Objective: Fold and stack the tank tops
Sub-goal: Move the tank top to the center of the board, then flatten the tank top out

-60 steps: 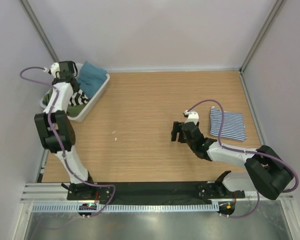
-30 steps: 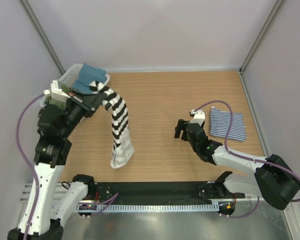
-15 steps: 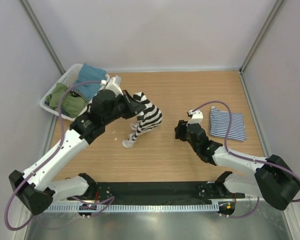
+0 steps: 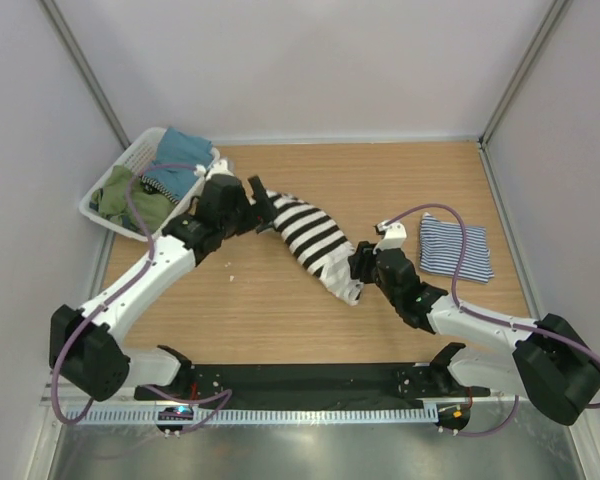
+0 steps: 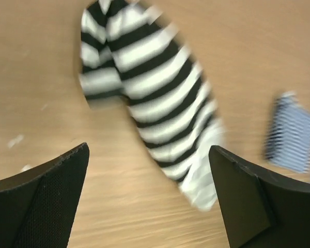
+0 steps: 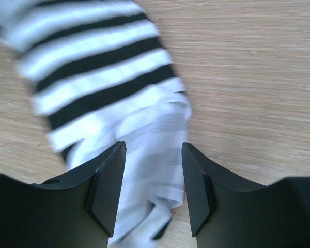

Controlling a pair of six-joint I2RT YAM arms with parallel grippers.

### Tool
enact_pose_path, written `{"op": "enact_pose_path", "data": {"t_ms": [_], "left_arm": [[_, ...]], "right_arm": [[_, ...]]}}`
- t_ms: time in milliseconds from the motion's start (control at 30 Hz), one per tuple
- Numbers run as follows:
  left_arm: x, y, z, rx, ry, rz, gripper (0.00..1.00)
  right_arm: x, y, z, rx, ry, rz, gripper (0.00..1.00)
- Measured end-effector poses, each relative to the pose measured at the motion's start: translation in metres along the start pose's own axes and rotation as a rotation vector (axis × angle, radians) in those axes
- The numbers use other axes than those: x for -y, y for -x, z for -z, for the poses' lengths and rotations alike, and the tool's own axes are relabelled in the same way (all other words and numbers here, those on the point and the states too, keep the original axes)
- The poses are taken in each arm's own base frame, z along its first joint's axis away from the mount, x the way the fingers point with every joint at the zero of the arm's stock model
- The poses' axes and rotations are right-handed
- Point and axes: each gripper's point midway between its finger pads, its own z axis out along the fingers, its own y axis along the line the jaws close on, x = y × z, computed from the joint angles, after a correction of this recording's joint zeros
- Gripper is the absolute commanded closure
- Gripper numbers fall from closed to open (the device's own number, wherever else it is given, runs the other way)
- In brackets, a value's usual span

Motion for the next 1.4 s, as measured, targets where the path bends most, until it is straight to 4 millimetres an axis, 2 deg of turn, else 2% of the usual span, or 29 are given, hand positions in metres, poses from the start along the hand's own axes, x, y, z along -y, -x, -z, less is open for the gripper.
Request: {"op": "enact_pose_path", "data": {"t_ms": [33, 100, 167, 300, 433, 600, 733, 867, 1100, 1200, 1400], "left_arm": [[-0.022, -0.022, -0.009, -0.05, 0.067, -0.015, 0.02], [-0.058, -0.054, -0.013, -0.127, 0.169, -0.048, 0.02], [-0.073, -0.064, -0.009, -0.153, 0.218, -0.072, 0.02], [-0.066, -0.05, 0.006, -0.107, 0.18, -0.099, 0.03], [-0.057, -0.041, 0.019, -0.074, 0.124, -0.118, 0.03], [-0.063, -0.056, 0.019, -0.13, 0.117, -0.154, 0.04], [-0.064, -0.066, 0.02, -0.168, 0.1, -0.158, 0.05], [-0.075, -0.079, 0.022, -0.193, 0.108, -0.161, 0.04], [-0.082, -0.091, 0.03, -0.205, 0.094, -0.151, 0.04], [-0.084, -0.093, 0.031, -0.191, 0.083, -0.144, 0.04], [-0.103, -0.118, 0.023, -0.173, 0.067, -0.115, 0.05]], "right_arm": [[0.0, 0.0, 0.0, -0.001, 0.001, 0.001, 0.46], [-0.001, 0.0, 0.0, -0.002, 0.004, 0.002, 0.47], [-0.002, -0.001, 0.0, -0.004, 0.011, 0.002, 0.5], [-0.011, -0.004, -0.001, -0.021, 0.063, 0.008, 0.55], [-0.026, -0.024, -0.005, -0.094, 0.147, 0.027, 0.61], [-0.049, -0.052, -0.011, -0.226, 0.257, 0.06, 0.61], [-0.073, -0.057, -0.021, -0.291, 0.337, 0.073, 0.6], [-0.09, -0.056, -0.025, -0.317, 0.382, 0.082, 0.59], [-0.095, -0.069, -0.037, -0.388, 0.372, 0.092, 0.59], [-0.091, -0.077, -0.036, -0.42, 0.352, 0.095, 0.52], [-0.088, -0.081, -0.035, -0.431, 0.333, 0.1, 0.58]]}}
